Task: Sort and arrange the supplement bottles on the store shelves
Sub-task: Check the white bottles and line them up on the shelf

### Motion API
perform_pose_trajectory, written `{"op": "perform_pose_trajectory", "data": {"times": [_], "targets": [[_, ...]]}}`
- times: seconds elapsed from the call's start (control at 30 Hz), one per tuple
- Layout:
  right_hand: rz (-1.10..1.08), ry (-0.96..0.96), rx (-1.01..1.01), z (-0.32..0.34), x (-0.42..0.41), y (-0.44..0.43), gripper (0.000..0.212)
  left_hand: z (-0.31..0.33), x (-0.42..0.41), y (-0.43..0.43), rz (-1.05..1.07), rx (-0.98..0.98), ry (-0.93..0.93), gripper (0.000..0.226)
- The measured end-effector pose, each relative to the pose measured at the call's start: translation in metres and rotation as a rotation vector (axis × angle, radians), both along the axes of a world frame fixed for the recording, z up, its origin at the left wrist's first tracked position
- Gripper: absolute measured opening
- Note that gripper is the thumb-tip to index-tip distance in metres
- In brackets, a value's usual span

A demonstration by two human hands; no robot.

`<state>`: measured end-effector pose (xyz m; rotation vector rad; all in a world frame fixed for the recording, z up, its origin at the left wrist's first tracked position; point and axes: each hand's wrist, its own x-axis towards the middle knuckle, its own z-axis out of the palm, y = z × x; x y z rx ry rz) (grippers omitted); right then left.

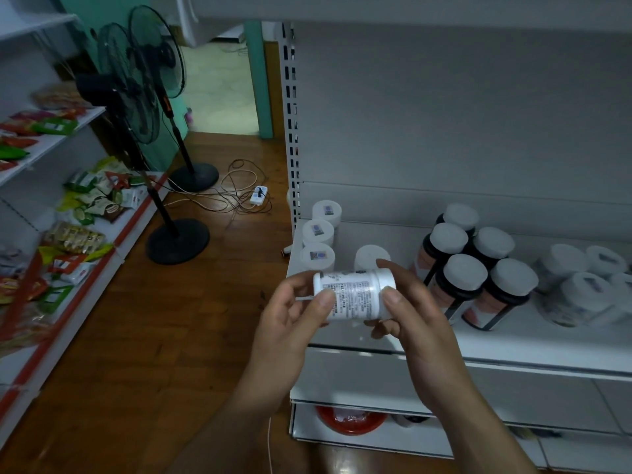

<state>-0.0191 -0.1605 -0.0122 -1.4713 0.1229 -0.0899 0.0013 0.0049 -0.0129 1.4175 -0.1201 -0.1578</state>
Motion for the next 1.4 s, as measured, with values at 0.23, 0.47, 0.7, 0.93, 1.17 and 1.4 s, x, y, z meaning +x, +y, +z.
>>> {"op": "perform_pose_trajectory", "data": {"times": [0.23,0.47,0.7,0.93,1.17,1.4], "targets": [[-0.033,0.03,0.011,0.001,-0.001,-0.003,0.044,-0.004,-0.001,0.002,-0.078,0.031,-0.041,0.053],[-0.068,0.045,0.044,0.001,0.0,-0.001,0.043,-0.005,-0.001,0.002,-0.094,0.039,-0.019,0.054],[-0.036,0.032,0.025,0.002,-0.003,-0.003,0.038,0.0,0.001,0.003,-0.037,0.072,-0.06,0.036],[-0.049,0.038,0.078,0.002,-0.002,-0.003,0.037,-0.002,-0.001,0.003,-0.113,0.108,-0.09,0.049],[-0.041,0.026,0.047,0.001,-0.002,-0.002,0.038,-0.007,-0.003,-0.002,-0.1,0.115,-0.021,0.039],[-0.039,0.011,-0.002,0.003,-0.004,-0.003,0.038,-0.003,-0.004,-0.005,-0.112,0.116,-0.059,0.036]]}}
